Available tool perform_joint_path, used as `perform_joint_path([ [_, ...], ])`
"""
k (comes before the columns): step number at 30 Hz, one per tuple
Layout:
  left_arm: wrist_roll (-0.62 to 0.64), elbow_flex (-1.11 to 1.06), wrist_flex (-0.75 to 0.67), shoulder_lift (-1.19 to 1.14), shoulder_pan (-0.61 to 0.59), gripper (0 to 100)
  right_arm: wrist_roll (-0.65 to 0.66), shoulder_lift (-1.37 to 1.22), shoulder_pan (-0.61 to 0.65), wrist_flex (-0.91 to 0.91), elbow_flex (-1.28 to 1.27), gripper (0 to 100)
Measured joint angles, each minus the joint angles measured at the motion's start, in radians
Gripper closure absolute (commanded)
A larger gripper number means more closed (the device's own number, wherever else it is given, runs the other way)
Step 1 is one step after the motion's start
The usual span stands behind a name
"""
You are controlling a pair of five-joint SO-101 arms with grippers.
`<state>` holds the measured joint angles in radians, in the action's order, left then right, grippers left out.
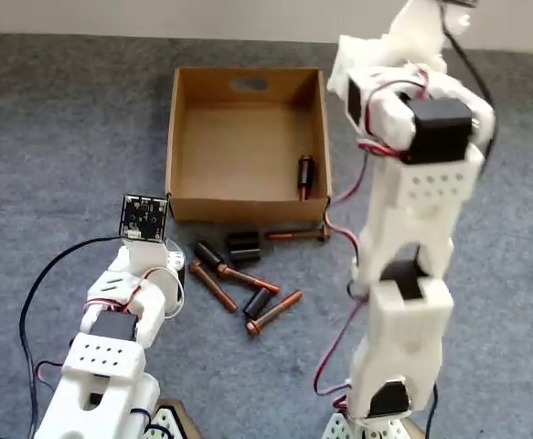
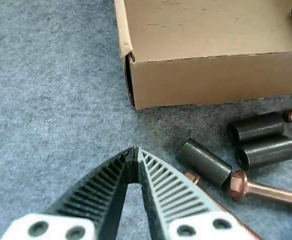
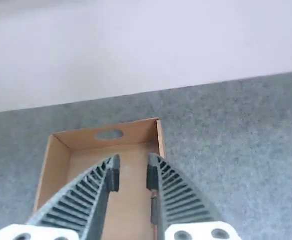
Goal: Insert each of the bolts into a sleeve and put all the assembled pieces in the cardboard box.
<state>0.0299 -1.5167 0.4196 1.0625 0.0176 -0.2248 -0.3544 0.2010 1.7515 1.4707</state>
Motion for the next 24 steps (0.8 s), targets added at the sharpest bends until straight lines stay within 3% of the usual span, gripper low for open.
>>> perform_joint_path([
  [11, 0.000, 0.000, 0.000, 0.000, 0.000, 97, 0.000, 0.649, 0.115, -0.061, -1.011, 90.7],
  [15, 0.000, 0.000, 0.000, 0.000, 0.000, 97, 0.006, 0.859, 0.198, -0.238, -1.452, 90.5],
  [20, 0.000, 0.000, 0.000, 0.000, 0.000, 97, 0.130, 1.062, 0.288, -0.539, -1.969, 90.4],
  [24, 0.000, 0.000, 0.000, 0.000, 0.000, 97, 0.209, 1.100, 0.379, -0.671, -2.251, 90.3],
])
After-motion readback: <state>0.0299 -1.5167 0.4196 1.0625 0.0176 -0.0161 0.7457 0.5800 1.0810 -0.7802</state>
